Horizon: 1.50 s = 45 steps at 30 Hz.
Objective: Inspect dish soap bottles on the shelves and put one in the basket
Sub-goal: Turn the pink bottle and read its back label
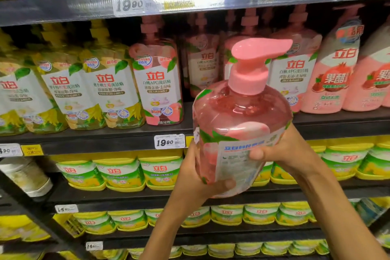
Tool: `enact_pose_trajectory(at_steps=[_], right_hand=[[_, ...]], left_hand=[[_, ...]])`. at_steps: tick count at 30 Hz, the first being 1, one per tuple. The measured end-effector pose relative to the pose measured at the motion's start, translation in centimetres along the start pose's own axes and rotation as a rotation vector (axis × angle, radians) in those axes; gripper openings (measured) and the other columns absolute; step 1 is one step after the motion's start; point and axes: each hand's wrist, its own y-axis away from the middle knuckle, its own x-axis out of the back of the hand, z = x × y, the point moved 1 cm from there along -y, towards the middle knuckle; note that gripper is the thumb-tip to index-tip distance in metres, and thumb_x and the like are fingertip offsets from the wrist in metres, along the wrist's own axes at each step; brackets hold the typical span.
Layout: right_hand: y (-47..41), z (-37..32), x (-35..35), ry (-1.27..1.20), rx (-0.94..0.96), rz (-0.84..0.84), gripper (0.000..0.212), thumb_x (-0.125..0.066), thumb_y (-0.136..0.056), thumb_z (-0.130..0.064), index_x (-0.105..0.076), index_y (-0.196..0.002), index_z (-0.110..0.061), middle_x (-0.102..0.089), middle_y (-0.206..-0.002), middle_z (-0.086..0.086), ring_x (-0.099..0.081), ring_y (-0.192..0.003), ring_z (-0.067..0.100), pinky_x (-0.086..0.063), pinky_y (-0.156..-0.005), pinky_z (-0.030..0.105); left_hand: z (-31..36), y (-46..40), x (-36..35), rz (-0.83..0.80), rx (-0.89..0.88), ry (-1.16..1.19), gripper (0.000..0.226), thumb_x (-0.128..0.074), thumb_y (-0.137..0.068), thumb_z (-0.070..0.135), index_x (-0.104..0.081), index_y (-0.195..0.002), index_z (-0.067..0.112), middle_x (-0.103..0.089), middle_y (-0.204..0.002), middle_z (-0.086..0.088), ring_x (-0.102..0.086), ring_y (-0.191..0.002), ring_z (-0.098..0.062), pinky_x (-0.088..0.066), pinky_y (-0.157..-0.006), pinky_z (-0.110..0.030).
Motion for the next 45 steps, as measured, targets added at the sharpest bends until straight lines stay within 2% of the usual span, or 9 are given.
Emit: enact_pose_trajectory(at_steps=[7,11,18,21,26,29,33,39,45], right_hand=[[0.0,-0.9,-1.0,-0.099,0.150,0.107,0.089,-0.092,-0.033,-0.061,-0.062,-0.111,-0.030,-0.076,-0.095,-0.003,-0.073,-0.089,0.018,-0.059,-0.071,0.032],[-0.2,-1.0,-1.6,-0.341,0.189,0.032,0.065,-0.091,-0.043,-0.054,-0.072,-0.099,-0.027,-0.076,-0.081,-0.009,-0.073,-0.076,0.006,-0.058,-0.065,0.022],[-1.2,0.1,-2.9,-0.663,0.106,0.099,0.060,-0.100,-0.019,-0.042,-0.080,-0.073,-0.025,-0.075,-0.069,-0.004,-0.072,-0.063,0.008,-0.057,-0.053,0.023],[-2.5,-0.7,-2.7,-0.418,0.121,0.164,0.040,-0.083,-0.049,-0.038,-0.075,-0.084,-0.022,-0.071,-0.063,-0.011,-0.067,-0.058,0.000,-0.052,-0.051,0.015],[-2.4,-1.0,-2.8,0.096,0.177,0.145,0.108,-0.067,-0.059,-0.080,-0.029,-0.148,-0.033,-0.044,-0.144,-0.023,-0.045,-0.129,-0.007,-0.043,-0.096,0.012],[-2.0,-0.2,-4.5,0.081,0.114,0.170,0.116,-0.069,-0.050,-0.083,-0.012,-0.144,-0.046,-0.017,-0.139,-0.046,-0.022,-0.124,-0.032,-0.032,-0.103,0.005],[-2.7,0.2,-4.6,-0.305,-0.011,0.324,0.107,-0.081,-0.053,-0.054,-0.038,-0.147,-0.023,-0.041,-0.152,0.004,-0.040,-0.139,0.022,-0.035,-0.113,0.052],[-3.0,1.0,-3.8,-0.821,-0.046,0.153,0.068,-0.084,-0.057,-0.056,-0.072,-0.115,-0.024,-0.067,-0.125,0.008,-0.062,-0.118,0.028,-0.049,-0.099,0.048],[-4.1,0.0,-2.2,-0.549,-0.088,0.250,0.053,-0.039,-0.087,-0.060,-0.068,-0.118,-0.029,-0.073,-0.113,-0.001,-0.069,-0.106,0.016,-0.058,-0.077,0.028]], left_hand=[[0.8,-0.2,0.4,0.002,0.033,0.021,0.054,-0.074,-0.077,0.041,-0.054,-0.108,0.001,-0.071,-0.102,-0.006,-0.058,-0.118,-0.032,-0.055,-0.073,-0.016],[0.3,-0.4,1.6,-0.006,0.140,-0.011,0.089,-0.051,-0.062,0.088,-0.063,-0.113,0.017,-0.070,-0.114,0.002,-0.062,-0.115,-0.015,-0.052,-0.089,-0.027],[0.4,-0.3,1.4,-0.220,0.412,0.272,0.109,-0.071,-0.029,0.085,-0.058,-0.120,0.025,-0.072,-0.110,0.003,-0.067,-0.105,-0.012,-0.054,-0.088,-0.028],[0.1,0.1,0.2,-0.193,0.348,0.333,0.083,-0.062,-0.050,0.087,-0.070,-0.113,0.034,-0.070,-0.116,0.004,-0.064,-0.111,-0.014,-0.053,-0.092,-0.032],[0.1,0.0,-0.1,0.053,0.314,0.286,0.100,-0.059,-0.048,0.091,-0.056,-0.130,0.033,-0.062,-0.130,-0.002,-0.058,-0.121,-0.024,-0.042,-0.104,-0.051],[0.5,-0.4,0.4,0.078,0.148,0.080,0.076,-0.050,-0.058,0.092,-0.061,-0.117,0.045,-0.065,-0.121,0.010,-0.059,-0.113,-0.013,-0.040,-0.100,-0.040],[0.8,-0.5,1.4,0.132,0.125,0.033,0.068,-0.040,-0.073,0.083,-0.065,-0.118,0.037,-0.069,-0.117,0.011,-0.063,-0.110,-0.003,-0.046,-0.093,-0.033],[1.6,-1.2,2.1,0.050,0.305,0.180,0.049,-0.053,-0.079,0.072,-0.072,-0.107,0.037,-0.071,-0.115,0.000,-0.066,-0.109,-0.017,-0.055,-0.081,-0.026],[1.5,-1.3,0.6,-0.021,0.313,0.350,0.066,-0.070,-0.065,0.069,-0.067,-0.119,0.032,-0.067,-0.123,-0.003,-0.062,-0.116,-0.021,-0.052,-0.093,-0.035]])
